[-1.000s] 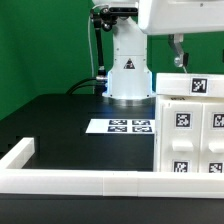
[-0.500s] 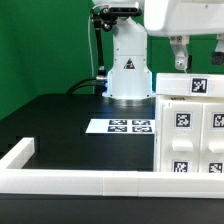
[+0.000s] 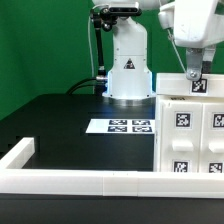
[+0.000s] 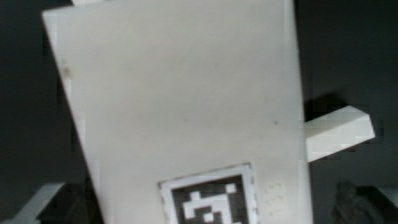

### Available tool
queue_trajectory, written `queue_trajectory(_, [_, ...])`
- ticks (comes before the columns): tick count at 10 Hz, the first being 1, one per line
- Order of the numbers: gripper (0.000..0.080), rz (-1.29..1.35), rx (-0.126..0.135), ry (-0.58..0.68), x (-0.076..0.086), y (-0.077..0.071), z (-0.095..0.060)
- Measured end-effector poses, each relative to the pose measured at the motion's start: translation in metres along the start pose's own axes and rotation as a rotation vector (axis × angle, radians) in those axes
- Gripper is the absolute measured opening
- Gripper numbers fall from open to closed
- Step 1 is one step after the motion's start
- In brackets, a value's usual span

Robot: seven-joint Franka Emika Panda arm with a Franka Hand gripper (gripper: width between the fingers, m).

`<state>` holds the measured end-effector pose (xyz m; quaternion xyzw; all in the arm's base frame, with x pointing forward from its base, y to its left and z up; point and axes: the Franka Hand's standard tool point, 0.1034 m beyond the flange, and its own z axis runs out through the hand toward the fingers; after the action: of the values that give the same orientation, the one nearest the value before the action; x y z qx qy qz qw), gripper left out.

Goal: Assemble cabinet

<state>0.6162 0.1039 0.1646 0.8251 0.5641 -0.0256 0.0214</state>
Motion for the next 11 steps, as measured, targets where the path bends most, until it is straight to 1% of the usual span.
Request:
queue_trajectory(1, [0.0648,0.010,0.003,-0.001,0.0006,-0.0014,0.0015])
queue_trajectory(3, [0.0648,0.004,0.008,-0.005,-0.0046,0.0005,0.0055])
queue_trajectory(4, [0.0648,0.017,0.008,-0.005,-0.0043,0.0003,0.0055])
queue_trajectory(5, [0.0622,0.036,0.008,-0.005,-0.0047,0.0005,0.0056])
queue_trajectory(6, [0.0622,0.050,0.008,-0.005,-0.0052,0.0009,0.0056])
queue_trajectory(7, [0.0550,0.121,0.009,-0.005,-0.0050,0.0007,0.0057])
queue_trajectory(9, [0.0550,0.269,0.013,-0.004,-0.0056,0.0003,0.0053])
queue_trajectory(11, [0.0550,0.571,0.047,0.016,-0.0077,-0.0018,0.0058])
